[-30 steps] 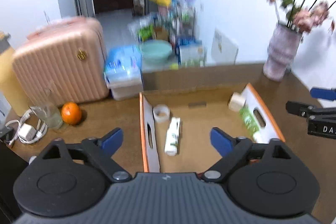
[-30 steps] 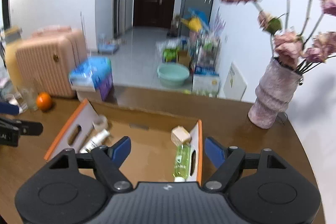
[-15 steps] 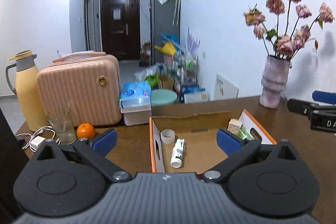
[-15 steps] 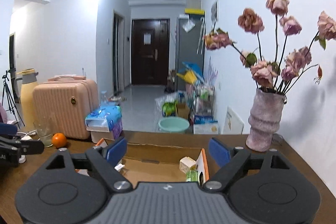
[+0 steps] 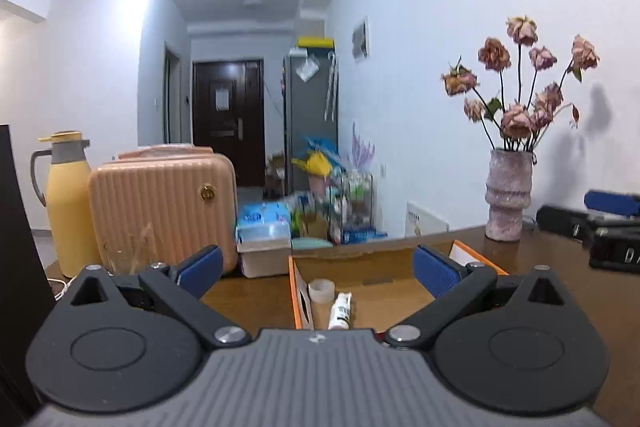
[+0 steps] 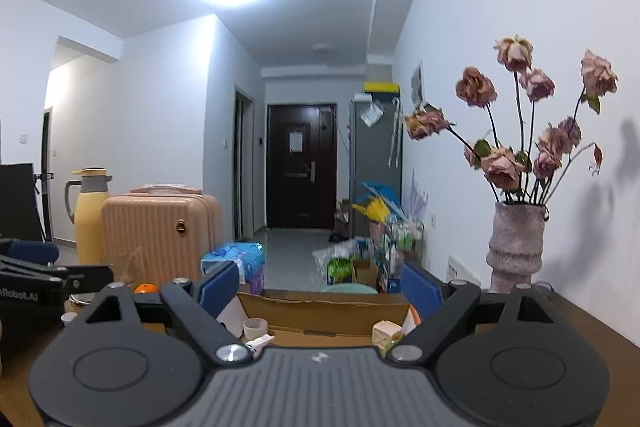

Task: Organize rigid objects
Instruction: 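Lift both tools out of the box, then move both open tools toward the items lying beside the box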

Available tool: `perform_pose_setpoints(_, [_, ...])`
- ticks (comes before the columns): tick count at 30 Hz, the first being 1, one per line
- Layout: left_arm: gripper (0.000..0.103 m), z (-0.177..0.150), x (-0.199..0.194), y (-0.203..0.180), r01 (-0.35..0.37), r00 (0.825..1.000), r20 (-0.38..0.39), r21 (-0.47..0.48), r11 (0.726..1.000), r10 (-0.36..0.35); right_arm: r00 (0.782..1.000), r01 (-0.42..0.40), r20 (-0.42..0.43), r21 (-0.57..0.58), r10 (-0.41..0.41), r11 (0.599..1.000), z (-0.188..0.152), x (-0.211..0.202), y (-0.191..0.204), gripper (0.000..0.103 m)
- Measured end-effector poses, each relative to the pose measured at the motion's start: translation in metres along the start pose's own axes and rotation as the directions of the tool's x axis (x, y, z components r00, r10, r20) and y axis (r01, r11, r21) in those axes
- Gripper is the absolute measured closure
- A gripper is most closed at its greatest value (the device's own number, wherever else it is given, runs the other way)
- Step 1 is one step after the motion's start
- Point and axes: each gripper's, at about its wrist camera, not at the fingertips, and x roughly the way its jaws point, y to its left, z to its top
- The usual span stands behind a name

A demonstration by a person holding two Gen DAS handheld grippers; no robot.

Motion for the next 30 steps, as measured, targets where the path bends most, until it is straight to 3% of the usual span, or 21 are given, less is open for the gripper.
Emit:
perform_pose_setpoints(6, [0.000,-0.024,-0.012,0.007,0.000,1.000,0.012,-0.049,0.999,0.001,1.000,0.015,-0.028,0.036,-0.014,0.999,-0.030,-0.002,0.000,0.015])
perform_pose_setpoints(11, [0.000,-0.054,-0.032,0.010,0.003,1.000,-0.001,-0.011,1.000,-0.003,0.998,-0.001,-0.063,0.031,0.003,1.000,-0.055,-0.017,0.001,0.014])
perform_pose_setpoints(18, [0.000,-0.081,-0.067,0.018,0.031,0.999,-0.029,-0.062,0.998,-0.033,0.997,-0.029,-0.065,0.015,0.030,0.999,-0.081,-0.054,0.014,0.014])
perform_pose_setpoints(30, [0.000,-0.118,-0.152,0.010,0.033,0.999,0.020,-0.013,0.999,-0.033,0.992,-0.104,-0.070,-0.043,0.100,0.994,-0.108,-0.123,0.040,0.014])
